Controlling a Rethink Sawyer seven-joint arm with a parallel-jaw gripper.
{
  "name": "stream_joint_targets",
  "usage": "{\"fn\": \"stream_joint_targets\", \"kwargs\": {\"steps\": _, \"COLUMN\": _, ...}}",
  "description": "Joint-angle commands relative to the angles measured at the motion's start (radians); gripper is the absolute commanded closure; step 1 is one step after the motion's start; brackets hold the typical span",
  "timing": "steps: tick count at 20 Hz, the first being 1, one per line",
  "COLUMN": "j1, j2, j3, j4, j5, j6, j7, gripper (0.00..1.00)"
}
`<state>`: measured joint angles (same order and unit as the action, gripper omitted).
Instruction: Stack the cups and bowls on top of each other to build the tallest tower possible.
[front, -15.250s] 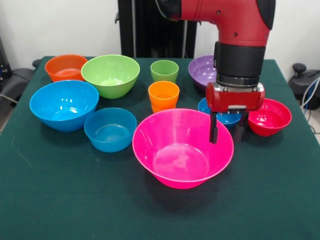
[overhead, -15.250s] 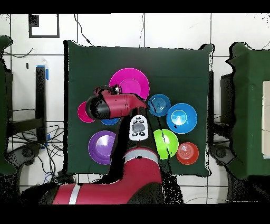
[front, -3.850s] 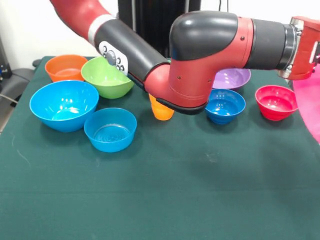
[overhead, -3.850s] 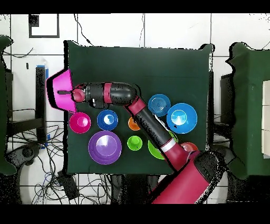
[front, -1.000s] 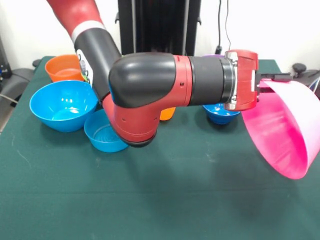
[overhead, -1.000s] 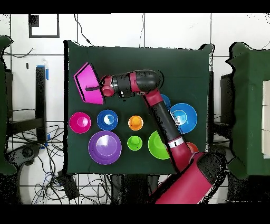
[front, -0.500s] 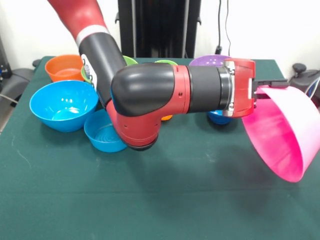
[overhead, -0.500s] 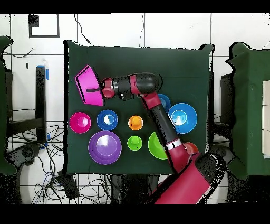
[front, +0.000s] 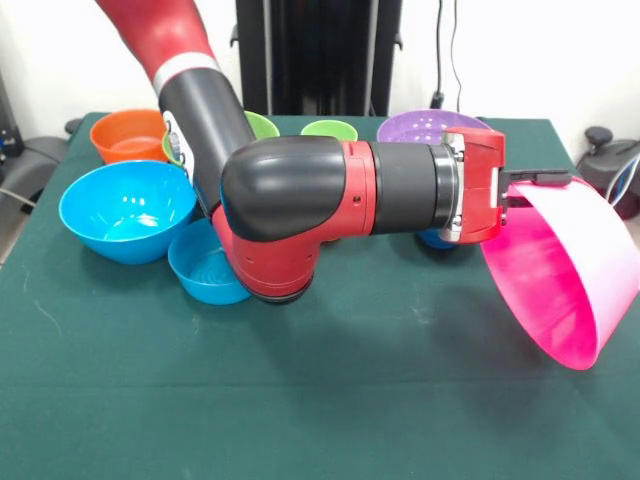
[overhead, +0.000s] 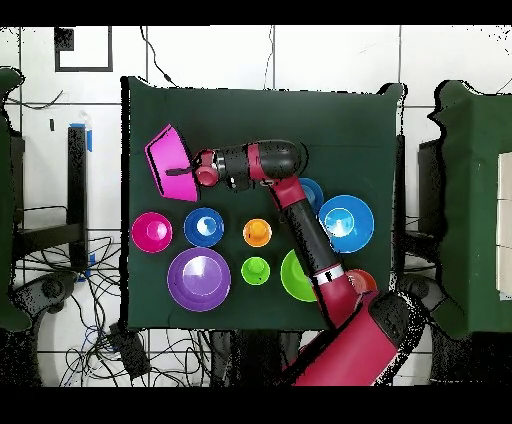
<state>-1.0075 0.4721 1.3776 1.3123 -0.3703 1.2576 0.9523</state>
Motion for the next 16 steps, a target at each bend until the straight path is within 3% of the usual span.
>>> {"fn": "stream_joint_targets", "kwargs": {"steps": 1, "j1": 0.016, "j2": 0.008, "j3": -0.1, "j4": -0.136, "j5": -0.008, "j6": 0.044, "j7": -0.358, "gripper": 1.0}}
{"fn": "stream_joint_targets", "kwargs": {"steps": 16, "j1": 0.017, "j2": 0.018, "j3": -0.108, "j4": -0.156, "j5": 0.004, "j6": 0.066, "j7": -0.381, "gripper": 1.0}}
